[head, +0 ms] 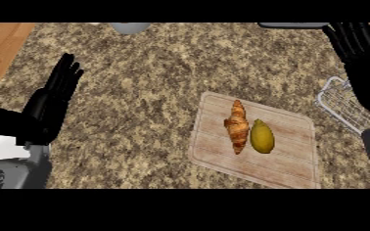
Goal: Pick the lemon from the cutting board and place it in the tiered basket
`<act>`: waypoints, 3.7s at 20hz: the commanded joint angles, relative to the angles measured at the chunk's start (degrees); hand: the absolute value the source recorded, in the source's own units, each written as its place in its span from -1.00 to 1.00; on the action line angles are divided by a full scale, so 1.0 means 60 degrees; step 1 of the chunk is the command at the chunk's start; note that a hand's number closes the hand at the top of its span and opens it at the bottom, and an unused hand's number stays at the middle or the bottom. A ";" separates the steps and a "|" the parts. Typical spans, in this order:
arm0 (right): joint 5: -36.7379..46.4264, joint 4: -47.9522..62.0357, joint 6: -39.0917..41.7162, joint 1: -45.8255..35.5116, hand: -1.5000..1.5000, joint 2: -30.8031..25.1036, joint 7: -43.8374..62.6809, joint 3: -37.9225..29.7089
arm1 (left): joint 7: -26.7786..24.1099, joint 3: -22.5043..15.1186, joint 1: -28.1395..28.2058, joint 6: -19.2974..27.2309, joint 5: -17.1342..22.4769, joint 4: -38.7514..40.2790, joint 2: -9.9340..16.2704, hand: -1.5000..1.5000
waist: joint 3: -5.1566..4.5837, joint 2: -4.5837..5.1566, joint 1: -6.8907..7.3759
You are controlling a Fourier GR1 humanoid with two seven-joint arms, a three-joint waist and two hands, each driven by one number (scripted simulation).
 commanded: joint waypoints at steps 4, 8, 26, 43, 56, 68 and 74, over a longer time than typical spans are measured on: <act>0.0399 -0.0089 -0.2239 0.1633 1.00 0.1537 -0.0227 -0.0480 | -0.0546 0.0150 0.0370 0.0521 -0.1531 0.0937 0.0711 0.00 | 0.0267 -0.0140 -0.0201; 0.1982 0.1828 -0.3790 0.3649 1.00 0.0658 0.0606 -0.1313 | -0.0235 0.0361 0.0538 0.0694 -0.1527 0.0843 0.0975 0.00 | 0.0183 0.0264 -0.0909; 0.5387 -0.4199 -0.3621 0.6953 -1.00 -0.1126 0.7391 0.1200 | -0.0310 -0.0323 0.0026 0.0927 -0.2584 0.1502 0.0495 0.00 | 0.0187 -0.0064 0.0137; 0.5573 -0.2631 -0.1814 0.2652 -1.00 -0.0255 1.2659 0.2320 | -0.0084 -0.0017 -0.0266 0.0527 -0.2662 0.1529 0.0438 0.00 | 0.0243 -0.0141 0.0202; 0.6422 -0.1452 -0.1095 0.1641 -1.00 0.0753 1.2954 0.2955 | -0.0252 0.0013 -0.0161 0.0627 -0.2997 0.1996 -0.0038 0.00 | 0.0241 -0.0132 0.0070; 0.7603 -0.0791 -0.0102 0.1293 -1.00 0.1414 1.2958 0.2860 | -0.0337 0.0193 0.0250 0.0373 -0.3064 0.1567 0.0084 0.00 | 0.0241 -0.0162 0.0117; 0.8246 -0.0514 -0.0632 0.2183 -1.00 0.2146 1.2509 0.3149 | -0.0206 0.0276 0.0080 0.0381 -0.3115 0.1721 -0.0084 0.00 | 0.0253 -0.0155 0.0043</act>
